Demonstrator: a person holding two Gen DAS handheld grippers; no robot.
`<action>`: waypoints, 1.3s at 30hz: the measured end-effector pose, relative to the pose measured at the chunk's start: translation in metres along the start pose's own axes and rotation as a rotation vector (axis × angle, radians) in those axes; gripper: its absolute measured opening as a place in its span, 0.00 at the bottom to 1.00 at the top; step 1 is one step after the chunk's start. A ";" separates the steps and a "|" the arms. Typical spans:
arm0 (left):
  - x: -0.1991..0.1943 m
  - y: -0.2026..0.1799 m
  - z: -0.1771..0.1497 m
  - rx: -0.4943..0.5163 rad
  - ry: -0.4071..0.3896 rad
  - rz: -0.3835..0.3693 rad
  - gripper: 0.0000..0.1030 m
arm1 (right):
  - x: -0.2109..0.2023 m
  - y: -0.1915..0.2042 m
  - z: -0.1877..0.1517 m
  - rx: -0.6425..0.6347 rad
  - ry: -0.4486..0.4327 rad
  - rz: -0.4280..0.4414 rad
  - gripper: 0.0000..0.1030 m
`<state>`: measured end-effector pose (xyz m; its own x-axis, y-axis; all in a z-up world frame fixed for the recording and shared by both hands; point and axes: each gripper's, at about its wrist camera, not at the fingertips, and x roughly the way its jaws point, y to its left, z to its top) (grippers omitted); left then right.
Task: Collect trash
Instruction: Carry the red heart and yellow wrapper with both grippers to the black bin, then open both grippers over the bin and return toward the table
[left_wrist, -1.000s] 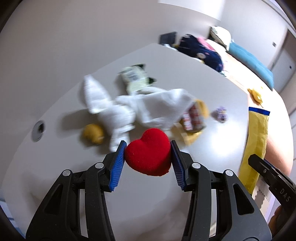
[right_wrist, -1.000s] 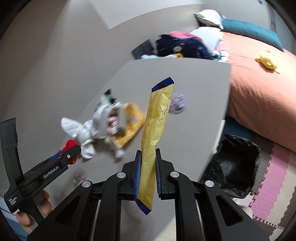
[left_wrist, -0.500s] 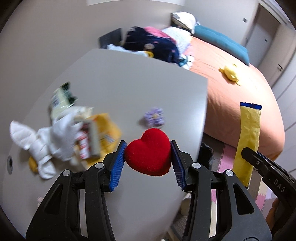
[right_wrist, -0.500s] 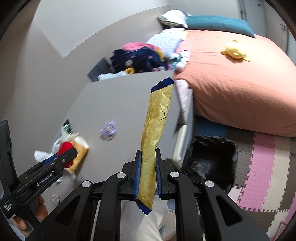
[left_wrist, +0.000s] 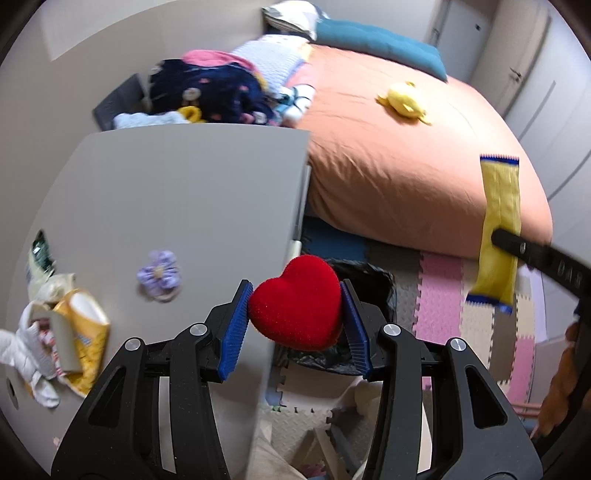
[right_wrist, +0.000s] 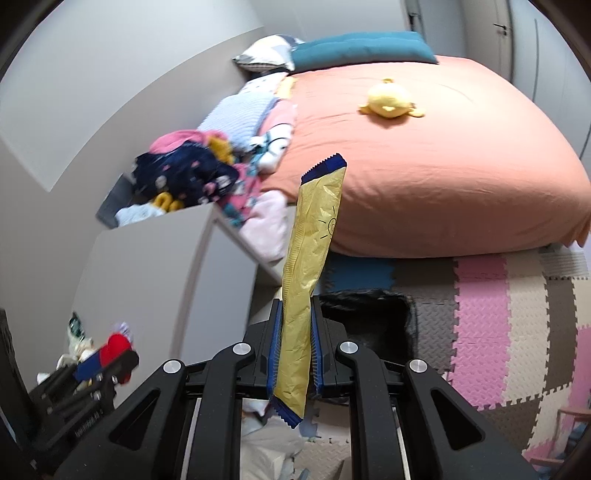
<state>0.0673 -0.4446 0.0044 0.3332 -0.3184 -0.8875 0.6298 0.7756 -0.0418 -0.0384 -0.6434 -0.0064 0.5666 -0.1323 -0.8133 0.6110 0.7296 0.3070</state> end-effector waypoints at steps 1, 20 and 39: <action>0.006 -0.007 0.001 0.019 0.011 -0.003 0.46 | 0.001 -0.004 0.003 0.004 0.000 -0.007 0.15; 0.070 -0.071 -0.006 0.213 0.162 -0.003 0.95 | 0.047 -0.064 0.042 0.045 0.045 -0.146 0.60; 0.031 -0.025 -0.020 0.143 0.096 0.007 0.95 | 0.022 -0.031 0.029 -0.001 0.009 -0.134 0.60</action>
<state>0.0476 -0.4633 -0.0308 0.2739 -0.2547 -0.9274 0.7232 0.6903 0.0240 -0.0284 -0.6884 -0.0191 0.4748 -0.2229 -0.8514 0.6805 0.7065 0.1946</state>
